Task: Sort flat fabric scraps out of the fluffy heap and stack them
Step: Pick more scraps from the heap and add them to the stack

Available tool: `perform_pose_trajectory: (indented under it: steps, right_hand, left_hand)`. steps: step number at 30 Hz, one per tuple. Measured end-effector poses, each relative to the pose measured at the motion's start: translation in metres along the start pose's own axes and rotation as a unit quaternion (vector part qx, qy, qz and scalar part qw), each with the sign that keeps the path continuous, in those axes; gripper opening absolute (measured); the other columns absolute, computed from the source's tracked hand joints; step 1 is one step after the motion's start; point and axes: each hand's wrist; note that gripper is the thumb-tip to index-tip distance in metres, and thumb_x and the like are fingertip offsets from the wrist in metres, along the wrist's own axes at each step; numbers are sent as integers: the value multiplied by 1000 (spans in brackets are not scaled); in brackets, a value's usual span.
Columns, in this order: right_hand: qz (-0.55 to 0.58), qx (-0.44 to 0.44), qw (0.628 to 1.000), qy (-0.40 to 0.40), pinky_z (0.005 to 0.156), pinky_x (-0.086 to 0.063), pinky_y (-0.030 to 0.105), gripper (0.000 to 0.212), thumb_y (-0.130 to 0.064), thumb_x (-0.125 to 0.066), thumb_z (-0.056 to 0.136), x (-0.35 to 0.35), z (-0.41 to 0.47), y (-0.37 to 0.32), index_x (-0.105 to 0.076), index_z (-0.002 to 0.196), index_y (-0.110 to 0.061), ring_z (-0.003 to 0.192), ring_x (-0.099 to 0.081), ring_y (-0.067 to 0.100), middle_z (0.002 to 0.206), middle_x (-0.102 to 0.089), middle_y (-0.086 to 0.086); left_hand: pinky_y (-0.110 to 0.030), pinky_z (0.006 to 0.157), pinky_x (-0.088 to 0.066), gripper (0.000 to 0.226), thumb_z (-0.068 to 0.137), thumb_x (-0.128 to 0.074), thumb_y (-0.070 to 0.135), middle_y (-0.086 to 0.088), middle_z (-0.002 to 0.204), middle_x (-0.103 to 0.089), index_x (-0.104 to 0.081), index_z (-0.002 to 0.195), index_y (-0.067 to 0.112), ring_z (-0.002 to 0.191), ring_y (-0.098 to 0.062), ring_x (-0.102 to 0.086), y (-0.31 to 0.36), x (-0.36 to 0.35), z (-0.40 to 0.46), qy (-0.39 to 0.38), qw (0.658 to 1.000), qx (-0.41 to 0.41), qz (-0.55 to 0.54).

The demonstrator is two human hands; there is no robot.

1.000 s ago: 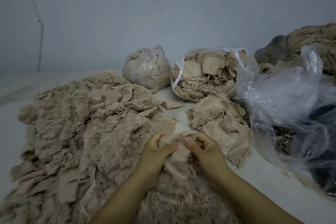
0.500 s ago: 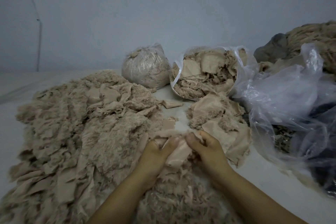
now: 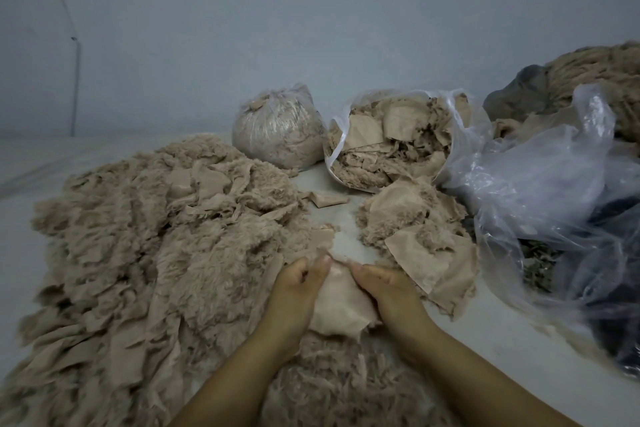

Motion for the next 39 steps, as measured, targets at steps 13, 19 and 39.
perform_pose_trajectory:
  steps: [13, 19, 39]
  right_hand:
    - [-207, 79, 972, 75, 50, -30, 17, 37, -21, -48, 98, -4, 5, -1, -40, 63, -16, 52, -33, 3, 58, -37, -4]
    - [-148, 49, 986, 60, 58, -44, 16, 36, -39, -50, 95, -3, 1, -4, -64, 73, -15, 61, -54, 4, 65, -61, -6]
    - [-161, 102, 982, 21, 58, -35, 25, 29, -17, -58, 94, -10, -1, -9, -55, 66, -8, 59, -41, 9, 59, -46, -2]
  left_hand:
    - [-27, 67, -45, 36, 100, -40, 31, -4, 75, -60, -60, 83, 6, 73, -20, -55, -2, -2, -1, -22, 989, -69, 129]
    - [-37, 89, -46, 30, 99, -41, 30, -12, 97, -64, -62, 99, 8, 97, -29, -58, -5, -2, 0, -6, 988, -57, 146]
    - [-16, 42, -38, 37, 88, -52, 4, 3, 47, -49, -50, 52, 13, 45, -7, -46, 5, -9, -1, 80, 997, -9, -9]
Point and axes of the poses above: each hand's wrist, its own z-axis towards the middle knuckle, its own x-axis out of the back of the hand, y = z × x
